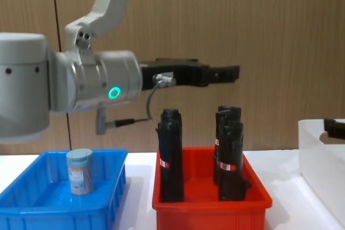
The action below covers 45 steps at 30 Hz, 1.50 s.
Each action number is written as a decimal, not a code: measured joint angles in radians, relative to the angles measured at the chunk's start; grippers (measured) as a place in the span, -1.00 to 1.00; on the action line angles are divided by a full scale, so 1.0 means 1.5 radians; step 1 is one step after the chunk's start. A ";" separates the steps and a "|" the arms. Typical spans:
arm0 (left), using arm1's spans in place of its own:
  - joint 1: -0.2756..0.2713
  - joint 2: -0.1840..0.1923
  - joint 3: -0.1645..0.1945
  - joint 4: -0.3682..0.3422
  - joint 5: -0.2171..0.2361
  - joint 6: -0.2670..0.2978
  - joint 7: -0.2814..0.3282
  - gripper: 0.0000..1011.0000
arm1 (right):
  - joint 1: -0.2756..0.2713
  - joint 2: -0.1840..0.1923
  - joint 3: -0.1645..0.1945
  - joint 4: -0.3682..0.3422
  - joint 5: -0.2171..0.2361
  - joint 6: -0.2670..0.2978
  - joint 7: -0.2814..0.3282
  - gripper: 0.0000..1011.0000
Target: Pick the cotton swabs from the blue box and place them into the white box.
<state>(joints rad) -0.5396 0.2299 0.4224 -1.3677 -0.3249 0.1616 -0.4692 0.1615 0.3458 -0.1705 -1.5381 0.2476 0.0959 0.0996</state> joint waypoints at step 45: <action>0.202 0.102 0.022 -0.173 0.083 -0.099 0.305 0.99 | -0.117 -0.006 -0.037 -0.153 0.027 -0.041 -0.022 0.98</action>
<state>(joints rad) -0.2371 0.3825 0.4549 -1.6269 -0.2000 0.0133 -0.0113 -0.0147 0.3375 -0.2258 -1.7670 0.2876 0.0339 0.0661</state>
